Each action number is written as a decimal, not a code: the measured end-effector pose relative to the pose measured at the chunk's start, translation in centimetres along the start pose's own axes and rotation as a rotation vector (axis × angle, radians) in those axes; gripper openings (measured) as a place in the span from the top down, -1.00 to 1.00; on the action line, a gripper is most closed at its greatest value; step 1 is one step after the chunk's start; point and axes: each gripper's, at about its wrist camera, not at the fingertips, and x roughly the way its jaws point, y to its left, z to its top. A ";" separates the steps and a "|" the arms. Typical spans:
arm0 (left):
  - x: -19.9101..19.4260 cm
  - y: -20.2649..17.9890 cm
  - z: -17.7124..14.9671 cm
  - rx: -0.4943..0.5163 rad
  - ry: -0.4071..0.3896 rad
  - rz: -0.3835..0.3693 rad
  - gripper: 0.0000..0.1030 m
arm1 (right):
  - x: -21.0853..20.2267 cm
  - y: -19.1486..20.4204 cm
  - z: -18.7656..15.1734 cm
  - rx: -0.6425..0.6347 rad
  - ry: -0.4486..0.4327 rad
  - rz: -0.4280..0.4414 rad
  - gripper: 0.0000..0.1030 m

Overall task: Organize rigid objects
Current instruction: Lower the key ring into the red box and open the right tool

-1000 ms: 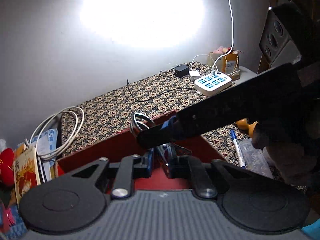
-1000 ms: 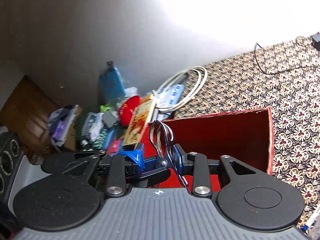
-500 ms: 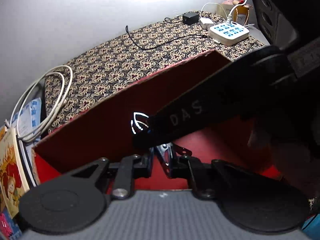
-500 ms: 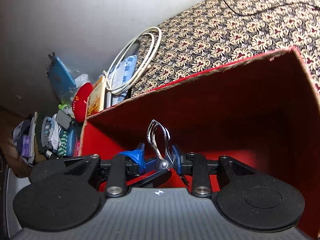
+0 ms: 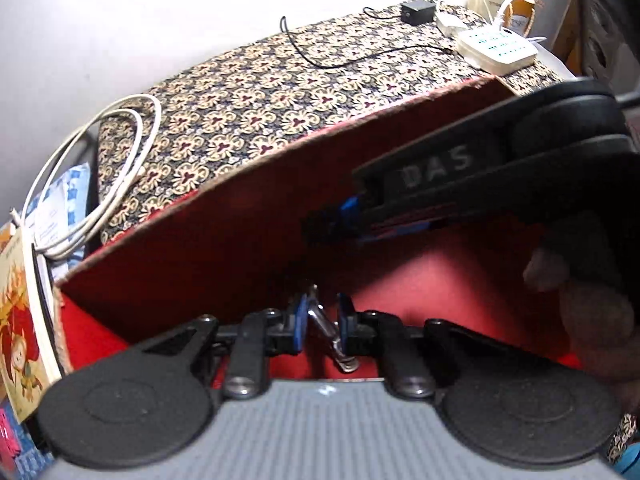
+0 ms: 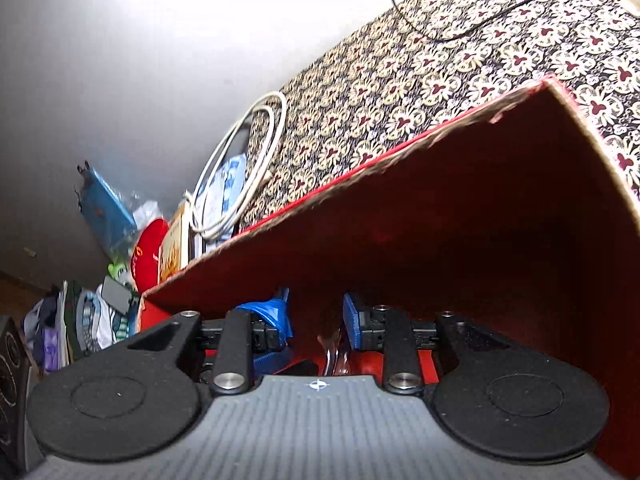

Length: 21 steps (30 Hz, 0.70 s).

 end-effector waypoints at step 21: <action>0.0 0.9 0.2 -0.064 -0.069 0.128 -0.11 | 0.4 0.2 0.1 -0.018 0.003 -0.018 0.69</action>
